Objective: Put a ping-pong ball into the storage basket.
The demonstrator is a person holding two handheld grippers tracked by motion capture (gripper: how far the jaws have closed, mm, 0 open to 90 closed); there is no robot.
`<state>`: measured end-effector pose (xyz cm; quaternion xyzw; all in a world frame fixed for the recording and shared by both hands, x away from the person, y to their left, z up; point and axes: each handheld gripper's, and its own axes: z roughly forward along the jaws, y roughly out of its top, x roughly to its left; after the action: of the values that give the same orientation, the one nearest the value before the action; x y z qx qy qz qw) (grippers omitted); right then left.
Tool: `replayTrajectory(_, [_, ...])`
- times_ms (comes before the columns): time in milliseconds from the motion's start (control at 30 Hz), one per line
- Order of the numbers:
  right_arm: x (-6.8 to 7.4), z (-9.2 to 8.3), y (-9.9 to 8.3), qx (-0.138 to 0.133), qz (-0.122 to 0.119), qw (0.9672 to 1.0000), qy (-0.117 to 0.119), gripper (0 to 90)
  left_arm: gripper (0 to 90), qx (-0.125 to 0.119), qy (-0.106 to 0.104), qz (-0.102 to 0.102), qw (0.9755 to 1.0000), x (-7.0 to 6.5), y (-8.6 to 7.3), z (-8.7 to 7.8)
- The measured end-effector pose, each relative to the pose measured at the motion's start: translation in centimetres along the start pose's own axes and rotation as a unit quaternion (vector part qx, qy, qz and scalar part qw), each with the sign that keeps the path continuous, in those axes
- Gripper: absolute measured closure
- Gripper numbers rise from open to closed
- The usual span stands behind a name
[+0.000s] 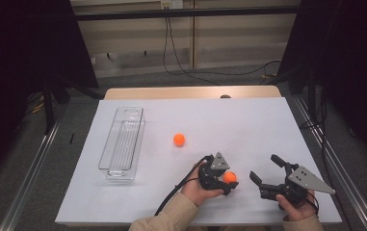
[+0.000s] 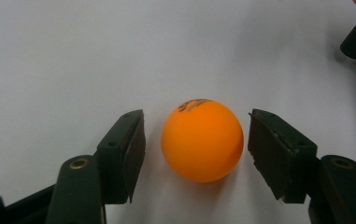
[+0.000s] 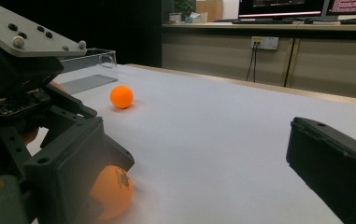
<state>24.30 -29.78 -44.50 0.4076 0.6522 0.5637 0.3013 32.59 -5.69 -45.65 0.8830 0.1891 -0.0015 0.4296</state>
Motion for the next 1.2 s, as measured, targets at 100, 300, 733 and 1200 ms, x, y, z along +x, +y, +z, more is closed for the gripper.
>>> replayTrajectory(100, [0.02, 0.01, 0.00, 0.000, -0.001, 1.0000, 0.000, 4.3, 38.4, 0.005, 0.000, 0.000, 1.0000, 0.07, -0.04, 0.08])
replayTrajectory(300, [0.01, 0.02, -0.01, 0.001, 0.000, 1.0000, 0.000, 4.3, 40.8, 0.004, -0.002, -0.004, 1.0000, 0.05, -0.04, 0.18])
replayTrajectory(733, [0.03, 0.02, 0.01, 0.000, -0.001, 1.0000, 0.000, 4.4, 47.4, 0.014, -0.009, -0.010, 0.9998, 0.06, -0.15, 0.48])
replayTrajectory(1200, [0.05, 0.01, 0.02, 0.000, -0.002, 1.0000, 0.000, 4.4, 50.8, 0.001, -0.012, -0.025, 0.9996, 0.35, 0.09, -0.37])
